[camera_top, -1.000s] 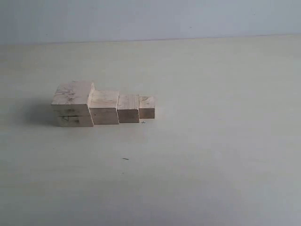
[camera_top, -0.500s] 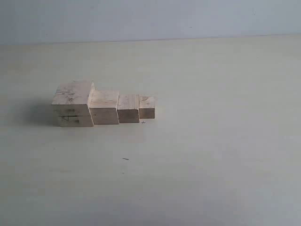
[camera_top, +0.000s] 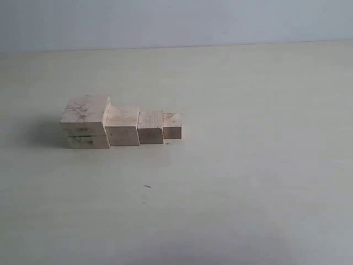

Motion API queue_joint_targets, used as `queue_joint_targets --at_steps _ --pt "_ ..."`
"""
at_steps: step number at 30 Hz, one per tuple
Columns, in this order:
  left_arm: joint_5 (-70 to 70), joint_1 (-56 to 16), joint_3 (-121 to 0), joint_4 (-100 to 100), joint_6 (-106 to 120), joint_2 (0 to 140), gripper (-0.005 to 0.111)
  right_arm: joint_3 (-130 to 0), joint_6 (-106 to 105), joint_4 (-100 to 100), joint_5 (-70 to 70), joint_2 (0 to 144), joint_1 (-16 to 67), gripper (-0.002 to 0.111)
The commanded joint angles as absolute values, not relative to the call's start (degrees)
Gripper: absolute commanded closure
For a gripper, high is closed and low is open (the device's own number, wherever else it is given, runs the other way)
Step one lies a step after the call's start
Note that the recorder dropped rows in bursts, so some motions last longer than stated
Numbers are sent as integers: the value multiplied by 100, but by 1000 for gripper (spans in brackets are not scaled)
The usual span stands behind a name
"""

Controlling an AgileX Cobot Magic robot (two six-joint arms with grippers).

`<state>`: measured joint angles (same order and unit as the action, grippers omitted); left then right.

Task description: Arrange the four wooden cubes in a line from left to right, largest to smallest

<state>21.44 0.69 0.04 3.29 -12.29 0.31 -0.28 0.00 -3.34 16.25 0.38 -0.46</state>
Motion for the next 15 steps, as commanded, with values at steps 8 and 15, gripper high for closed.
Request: queue_joint_targets --at_steps 8,15 --pt "2116 43 0 324 -1240 0 107 0 -144 -325 1832 0 -63 108" --pt "2116 43 0 324 -1240 0 107 0 -132 -325 1832 0 -63 108"
